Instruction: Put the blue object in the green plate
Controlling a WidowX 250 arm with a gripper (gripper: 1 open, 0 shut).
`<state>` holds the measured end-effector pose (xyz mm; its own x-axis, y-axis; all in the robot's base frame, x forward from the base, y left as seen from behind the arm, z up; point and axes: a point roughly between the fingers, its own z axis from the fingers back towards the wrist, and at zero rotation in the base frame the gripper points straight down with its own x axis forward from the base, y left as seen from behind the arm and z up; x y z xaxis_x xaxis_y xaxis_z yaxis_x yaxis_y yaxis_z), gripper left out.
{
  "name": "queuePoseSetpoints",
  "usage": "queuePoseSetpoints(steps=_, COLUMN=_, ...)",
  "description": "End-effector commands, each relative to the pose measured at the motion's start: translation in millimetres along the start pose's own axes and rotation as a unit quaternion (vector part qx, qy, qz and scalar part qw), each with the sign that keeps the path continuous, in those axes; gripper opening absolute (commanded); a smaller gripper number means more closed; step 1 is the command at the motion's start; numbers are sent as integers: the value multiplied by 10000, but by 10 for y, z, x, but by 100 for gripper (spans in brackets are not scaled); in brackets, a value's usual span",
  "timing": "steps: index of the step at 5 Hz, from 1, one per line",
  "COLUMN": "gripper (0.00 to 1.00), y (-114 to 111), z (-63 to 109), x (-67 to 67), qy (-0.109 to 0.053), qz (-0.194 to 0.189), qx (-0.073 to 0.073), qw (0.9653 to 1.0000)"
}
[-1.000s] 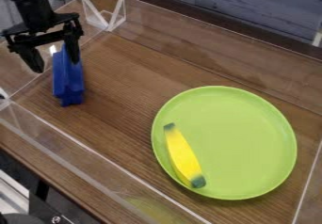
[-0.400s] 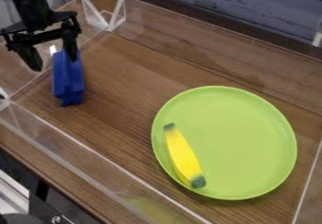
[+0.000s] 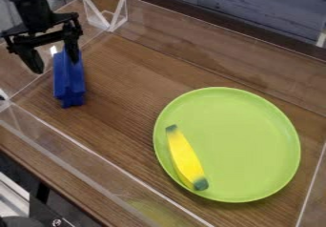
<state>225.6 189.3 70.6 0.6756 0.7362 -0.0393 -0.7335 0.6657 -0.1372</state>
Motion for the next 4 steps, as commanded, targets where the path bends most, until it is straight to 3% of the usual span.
queuePoseSetpoints(steps=1, gripper=100, y=-7, z=71, x=103, qy=-261, qz=38, qx=-48, qw=9996)
queuePoseSetpoints(steps=4, gripper=100, y=-17, z=-147, x=107, qy=-218, qz=193, qx=-138, qw=9995)
